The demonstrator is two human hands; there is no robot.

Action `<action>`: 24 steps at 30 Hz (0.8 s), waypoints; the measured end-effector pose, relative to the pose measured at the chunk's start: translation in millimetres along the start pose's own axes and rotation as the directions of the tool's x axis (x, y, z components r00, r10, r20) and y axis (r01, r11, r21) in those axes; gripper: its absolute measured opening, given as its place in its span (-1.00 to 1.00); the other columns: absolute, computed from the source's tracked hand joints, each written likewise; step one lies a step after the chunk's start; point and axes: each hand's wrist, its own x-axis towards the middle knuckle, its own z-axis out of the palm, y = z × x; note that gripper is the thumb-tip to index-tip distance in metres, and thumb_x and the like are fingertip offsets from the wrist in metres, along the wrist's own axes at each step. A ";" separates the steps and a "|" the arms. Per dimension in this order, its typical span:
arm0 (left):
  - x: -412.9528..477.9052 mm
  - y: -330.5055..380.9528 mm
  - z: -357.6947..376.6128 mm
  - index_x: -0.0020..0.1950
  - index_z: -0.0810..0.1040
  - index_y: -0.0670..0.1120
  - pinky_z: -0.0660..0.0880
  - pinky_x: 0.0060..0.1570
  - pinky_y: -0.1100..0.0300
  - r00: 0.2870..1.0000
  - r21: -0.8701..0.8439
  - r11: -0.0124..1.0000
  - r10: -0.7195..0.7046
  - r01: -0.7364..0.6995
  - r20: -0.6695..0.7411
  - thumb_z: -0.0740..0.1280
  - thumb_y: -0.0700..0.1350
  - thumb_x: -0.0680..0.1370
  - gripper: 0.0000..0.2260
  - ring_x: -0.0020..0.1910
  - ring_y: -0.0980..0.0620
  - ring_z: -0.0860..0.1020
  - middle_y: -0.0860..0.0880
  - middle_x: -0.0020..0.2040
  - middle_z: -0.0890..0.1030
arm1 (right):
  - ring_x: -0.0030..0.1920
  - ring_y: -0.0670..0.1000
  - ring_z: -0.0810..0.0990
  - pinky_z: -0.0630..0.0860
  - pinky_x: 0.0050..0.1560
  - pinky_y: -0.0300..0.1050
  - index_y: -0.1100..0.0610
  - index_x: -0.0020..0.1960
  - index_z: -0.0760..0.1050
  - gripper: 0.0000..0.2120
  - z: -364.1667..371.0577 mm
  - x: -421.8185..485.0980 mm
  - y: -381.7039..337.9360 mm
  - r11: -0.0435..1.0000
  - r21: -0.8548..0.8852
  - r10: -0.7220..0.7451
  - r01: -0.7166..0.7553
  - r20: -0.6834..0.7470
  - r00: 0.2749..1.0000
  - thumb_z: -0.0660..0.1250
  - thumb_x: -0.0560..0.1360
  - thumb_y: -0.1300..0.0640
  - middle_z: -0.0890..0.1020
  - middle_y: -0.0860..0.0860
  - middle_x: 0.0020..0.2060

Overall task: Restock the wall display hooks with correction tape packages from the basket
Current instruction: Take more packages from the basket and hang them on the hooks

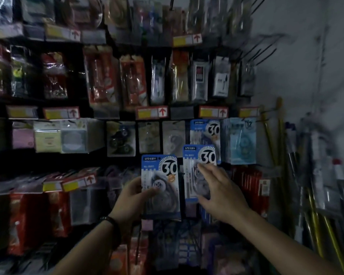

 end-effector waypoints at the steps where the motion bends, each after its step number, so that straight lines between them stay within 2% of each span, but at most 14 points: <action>1: 8.1 4.6 1.6 0.29 0.63 -0.13 0.63 0.22 -0.19 1.000 0.009 1.000 0.010 -0.010 -0.013 0.44 -0.25 0.61 -0.74 0.13 -0.15 0.74 -0.14 0.15 0.75 | 0.54 -0.13 0.12 0.48 0.35 -0.18 -0.11 0.71 -0.06 -0.11 -4.6 8.7 5.6 1.000 -0.021 0.001 -0.001 -0.014 1.000 0.42 0.57 -0.11 0.05 -0.27 0.56; 4: 30.4 14.8 5.3 0.28 0.61 -0.13 0.65 0.18 -0.21 0.998 0.005 0.999 0.033 -0.033 -0.046 0.45 -0.23 0.60 -0.75 0.09 -0.16 0.75 -0.15 0.13 0.76 | 0.53 -0.11 0.13 0.47 0.29 -0.20 -0.08 0.71 -0.04 -0.14 -15.6 33.9 19.8 0.997 -0.077 0.007 -0.010 -0.036 0.999 0.40 0.58 -0.08 0.05 -0.26 0.56; 7: 47.4 24.5 8.7 0.30 0.61 -0.12 0.64 0.19 -0.23 0.998 0.000 0.999 0.048 -0.048 -0.042 0.45 -0.22 0.60 -0.73 0.11 -0.16 0.75 -0.12 0.13 0.76 | 0.52 -0.06 0.18 0.52 0.28 -0.11 -0.04 0.71 -0.01 -0.15 -21.8 57.7 32.9 0.991 -0.130 0.026 -0.034 -0.059 0.998 0.41 0.58 -0.05 0.06 -0.24 0.57; 13: 66.4 33.4 17.2 0.26 0.64 -0.12 0.63 0.22 -0.22 0.996 0.037 0.995 0.090 -0.090 -0.013 0.50 -0.16 0.58 -0.75 0.11 -0.16 0.75 -0.13 0.11 0.77 | 0.54 0.00 0.12 0.45 0.44 0.04 0.01 0.70 0.01 -0.15 -24.7 84.0 55.1 0.989 -0.124 0.063 -0.078 -0.119 0.991 0.43 0.58 0.12 0.05 -0.17 0.59; 17: 70.8 37.6 24.2 0.25 0.63 -0.15 0.66 0.17 -0.17 0.995 0.027 0.995 0.098 -0.098 -0.001 0.47 -0.19 0.60 -0.77 0.09 -0.15 0.75 -0.14 0.10 0.77 | 0.55 -0.01 0.05 0.40 0.48 0.08 -0.04 0.71 -0.03 -0.17 -23.8 90.6 58.5 0.987 -0.130 0.087 -0.096 -0.069 0.994 0.39 0.61 0.08 0.01 -0.19 0.61; 21: 71.2 39.1 31.2 0.24 0.62 -0.16 0.68 0.13 -0.13 0.995 0.041 0.994 0.104 -0.103 0.000 0.46 -0.20 0.60 -0.78 0.07 -0.12 0.76 -0.13 0.09 0.77 | 0.55 0.00 0.14 0.51 0.39 0.13 -0.07 0.71 -0.04 -0.13 -20.3 95.0 62.3 0.990 -0.121 0.069 -0.077 -0.071 0.995 0.42 0.59 0.02 0.06 -0.18 0.60; 24: 72.1 37.4 32.2 0.25 0.63 -0.15 0.67 0.15 -0.17 0.996 0.051 0.994 0.093 -0.093 0.003 0.47 -0.20 0.60 -0.77 0.08 -0.13 0.75 -0.13 0.10 0.77 | 0.55 -0.04 0.19 0.48 0.42 0.12 -0.13 0.70 -0.03 -0.10 -21.4 98.4 64.1 0.996 -0.030 0.081 -0.083 -0.069 0.994 0.46 0.56 -0.02 0.12 -0.22 0.58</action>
